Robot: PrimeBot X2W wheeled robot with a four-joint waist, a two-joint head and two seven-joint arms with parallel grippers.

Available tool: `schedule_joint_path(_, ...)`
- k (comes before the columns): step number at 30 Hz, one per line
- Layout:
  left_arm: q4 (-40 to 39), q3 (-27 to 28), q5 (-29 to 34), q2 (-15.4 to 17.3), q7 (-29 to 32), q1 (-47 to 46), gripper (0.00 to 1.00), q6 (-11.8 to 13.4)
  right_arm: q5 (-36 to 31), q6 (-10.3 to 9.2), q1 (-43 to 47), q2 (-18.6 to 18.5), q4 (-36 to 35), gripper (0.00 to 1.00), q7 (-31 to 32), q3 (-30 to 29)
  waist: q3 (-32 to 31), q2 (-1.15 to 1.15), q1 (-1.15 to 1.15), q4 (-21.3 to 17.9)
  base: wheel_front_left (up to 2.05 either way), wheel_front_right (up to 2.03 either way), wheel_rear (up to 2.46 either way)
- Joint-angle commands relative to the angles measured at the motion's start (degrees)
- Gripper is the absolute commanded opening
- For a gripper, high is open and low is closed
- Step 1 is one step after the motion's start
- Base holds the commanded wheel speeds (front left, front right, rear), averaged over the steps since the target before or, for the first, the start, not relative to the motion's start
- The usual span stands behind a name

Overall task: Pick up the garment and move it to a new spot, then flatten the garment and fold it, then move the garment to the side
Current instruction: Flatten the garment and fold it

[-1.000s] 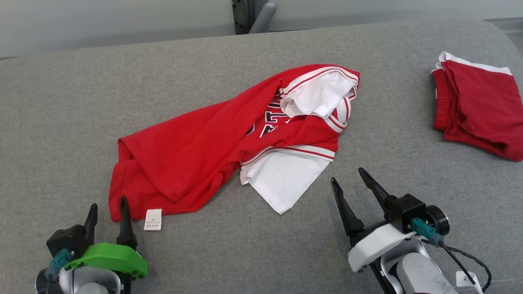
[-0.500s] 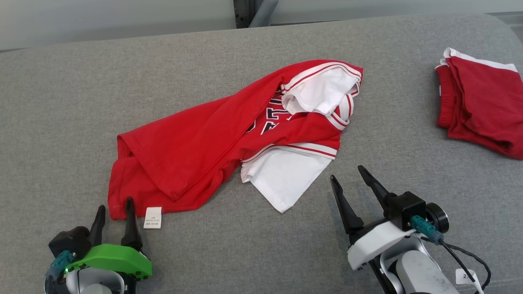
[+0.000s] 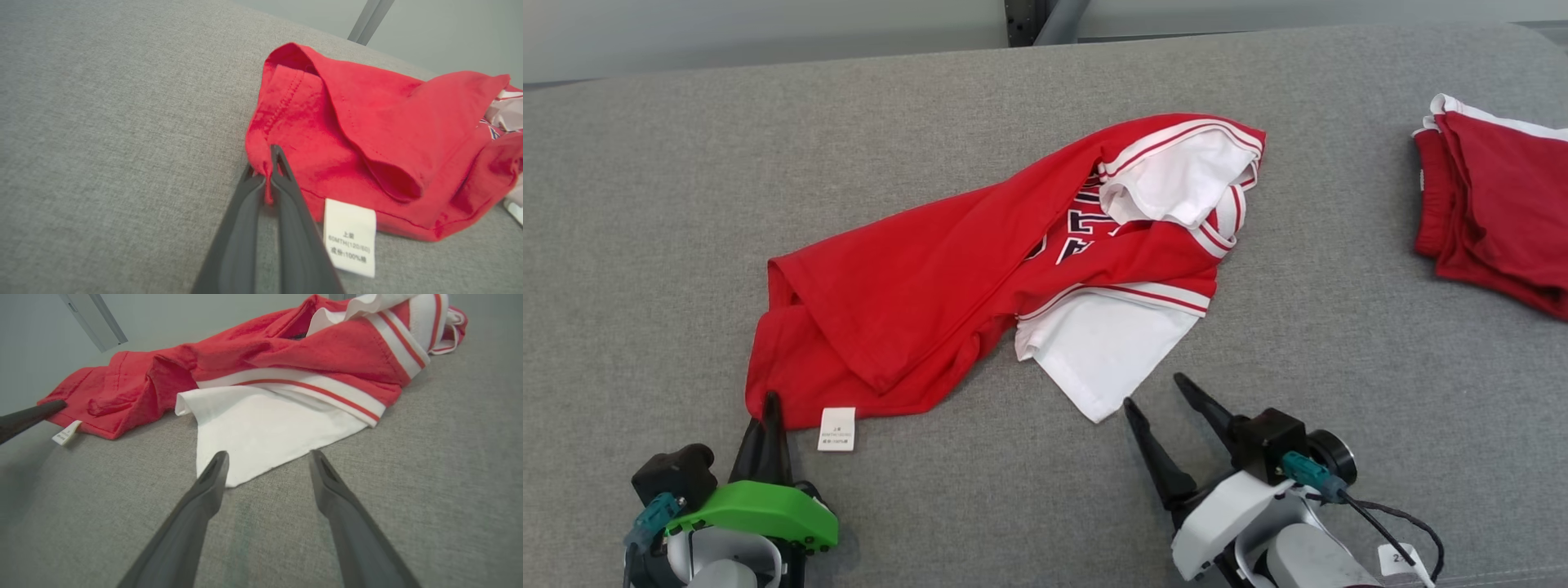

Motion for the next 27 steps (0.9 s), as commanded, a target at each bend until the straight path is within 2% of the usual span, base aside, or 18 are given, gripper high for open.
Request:
schedule_joint_path(1, -0.1, -0.3, 0.4, 0.2, 0.0, -0.8, 0.0, -0.3, 1.5, -0.09, -1.5, -0.2, 1.2, 1.0, -0.1, 2.0, 0.3, 0.0, 0.0, 0.5, 0.0, 0.0, 0.0)
schedule_joint_path(7, -0.3, -1.6, 0.7, 0.2, 0.0, -1.3, 0.0, -0.3, 3.7, -0.09, -5.1, -0.2, 5.7, 1.0, -0.1, 8.1, 0.8, 0.0, 0.0, 1.8, 0.0, 0.0, 0.0)
schedule_joint_path(11, -0.4, -2.6, -0.1, 0.2, 0.0, -1.1, 0.0, -0.3, 0.3, -0.09, -7.4, -0.2, 8.8, 1.0, -0.1, 10.5, 1.0, 0.0, 0.0, 2.6, 0.0, 0.0, 0.0)
schedule_joint_path(22, -0.4, -2.9, -0.8, 0.2, 0.0, -0.7, 0.0, -0.3, -4.4, -0.11, -8.3, -0.4, 14.7, 1.0, 0.0, 8.6, 1.0, 0.0, 0.0, 2.7, 0.0, 0.0, 0.0)
schedule_joint_path(23, -0.3, -3.0, -1.0, 0.2, 0.0, -0.7, 0.0, -0.3, -4.6, -0.11, -8.4, -0.4, 15.3, 0.67, 0.0, 8.4, 1.1, 0.0, 0.0, 2.6, 0.0, 0.0, 0.0)
schedule_joint_path(24, -0.3, -3.1, -1.0, 0.2, 0.0, -0.8, 0.0, -0.3, -5.1, -0.11, -8.5, -0.4, 15.9, 0.43, 0.0, 8.4, 1.1, 0.0, 0.0, 2.6, 0.0, 0.0, 0.0)
schedule_joint_path(25, -0.3, -3.2, -1.0, 0.2, 0.0, -0.9, 0.0, -0.3, -5.3, -0.11, -8.7, -0.4, 16.7, 0.26, 0.1, 8.3, 1.0, 0.0, 0.0, 2.6, 0.0, 0.0, 0.0)
schedule_joint_path(26, -0.2, -3.3, -1.0, 0.2, 0.0, -1.0, 0.0, -0.3, -5.2, -0.11, -8.9, -0.4, 17.4, 0.0, 0.1, 8.0, 1.0, 0.0, 0.0, 2.7, 0.0, 0.0, 0.0)
schedule_joint_path(27, -0.3, -3.5, -1.2, 0.2, 0.0, -1.1, 0.0, -0.3, -4.8, -0.11, -9.1, -0.4, 18.3, 0.0, 0.2, 7.7, 0.9, 0.0, 0.0, 2.7, 0.0, 0.0, 0.0)
